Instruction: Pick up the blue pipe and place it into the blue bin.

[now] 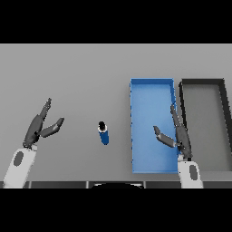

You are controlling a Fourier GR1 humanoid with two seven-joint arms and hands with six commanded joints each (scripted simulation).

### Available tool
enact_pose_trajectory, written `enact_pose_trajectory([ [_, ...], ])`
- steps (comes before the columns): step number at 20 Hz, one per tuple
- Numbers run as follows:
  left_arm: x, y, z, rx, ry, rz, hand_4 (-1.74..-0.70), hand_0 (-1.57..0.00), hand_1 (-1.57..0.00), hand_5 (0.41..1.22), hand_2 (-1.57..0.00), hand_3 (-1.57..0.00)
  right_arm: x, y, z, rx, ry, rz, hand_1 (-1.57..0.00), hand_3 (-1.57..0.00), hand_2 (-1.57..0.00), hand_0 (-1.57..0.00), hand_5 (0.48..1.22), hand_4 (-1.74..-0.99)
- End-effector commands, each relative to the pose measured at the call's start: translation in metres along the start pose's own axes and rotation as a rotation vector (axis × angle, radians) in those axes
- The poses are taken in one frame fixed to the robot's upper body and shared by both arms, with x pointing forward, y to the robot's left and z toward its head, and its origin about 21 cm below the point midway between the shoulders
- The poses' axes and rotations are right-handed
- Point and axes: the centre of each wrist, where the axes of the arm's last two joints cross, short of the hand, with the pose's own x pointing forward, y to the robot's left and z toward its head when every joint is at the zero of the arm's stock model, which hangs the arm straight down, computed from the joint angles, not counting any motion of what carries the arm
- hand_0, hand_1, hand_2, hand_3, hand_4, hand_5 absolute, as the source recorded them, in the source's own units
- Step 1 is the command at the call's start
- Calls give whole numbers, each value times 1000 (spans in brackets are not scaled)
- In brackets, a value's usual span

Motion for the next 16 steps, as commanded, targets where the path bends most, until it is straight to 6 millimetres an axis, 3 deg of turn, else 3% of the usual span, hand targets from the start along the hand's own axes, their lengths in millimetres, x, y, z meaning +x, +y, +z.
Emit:
enact_pose_trajectory([
  [1,4,1,-1,-15,-6,-1,-960,1,1,594,1,1,-1,1,-1,2,17,-8,1,1,1,1,625,-1206],
  [7,10,-3,18,-238,-27,-6,-1026,1,1,549,1,1,2,1,1,23,-5,0,1,1,1,1,616,-1179],
  [12,18,-52,24,-419,-4,6,-1126,1,1,485,1,1,-1,1,1,23,19,7,1,1,1,1,618,-1174],
  [16,17,-78,23,-494,12,-4,-1139,1,1,450,1,1,2,4,2,17,13,-11,1,1,1,1,615,-1197],
])
